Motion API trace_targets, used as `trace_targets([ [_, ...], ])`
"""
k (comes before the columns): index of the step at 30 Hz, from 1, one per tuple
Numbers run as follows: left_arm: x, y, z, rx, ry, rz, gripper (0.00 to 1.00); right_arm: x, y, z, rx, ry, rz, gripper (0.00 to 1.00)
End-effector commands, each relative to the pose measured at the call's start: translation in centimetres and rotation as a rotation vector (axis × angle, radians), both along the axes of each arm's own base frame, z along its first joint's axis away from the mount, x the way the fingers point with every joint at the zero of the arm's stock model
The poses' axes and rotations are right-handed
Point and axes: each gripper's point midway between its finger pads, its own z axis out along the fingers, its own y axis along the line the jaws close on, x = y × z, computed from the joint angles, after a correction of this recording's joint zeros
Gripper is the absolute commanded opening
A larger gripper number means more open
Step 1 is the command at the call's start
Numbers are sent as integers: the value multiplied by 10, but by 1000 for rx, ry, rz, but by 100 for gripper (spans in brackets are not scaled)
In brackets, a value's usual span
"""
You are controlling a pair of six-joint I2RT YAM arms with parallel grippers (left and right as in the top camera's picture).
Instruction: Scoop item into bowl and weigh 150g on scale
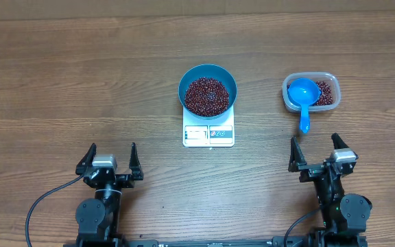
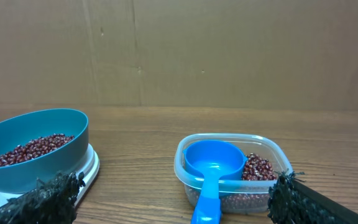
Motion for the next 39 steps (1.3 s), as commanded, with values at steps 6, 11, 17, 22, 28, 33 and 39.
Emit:
trace_targets([
  [6, 0, 1, 1, 20, -7, 0, 99, 0, 2, -2, -5, -2, 2, 100],
  [11, 0, 1, 1, 20, -7, 0, 99, -1, 15, -2, -5, -2, 58, 100],
  [17, 0, 1, 1, 20, -7, 0, 99, -2, 19, -2, -5, -2, 72, 100],
  [22, 0, 1, 1, 20, -7, 0, 100, -1, 19, -2, -5, -2, 71, 100],
  [28, 0, 1, 1, 20, -7, 0, 100, -1, 19, -3, -5, -2, 71, 100],
  [33, 0, 1, 1, 20, -7, 0, 100, -1, 19, -3, -5, -1, 71, 100],
  [39, 0, 1, 1, 20, -7, 0, 100, -1, 19, -3, -5, -1, 71, 100],
])
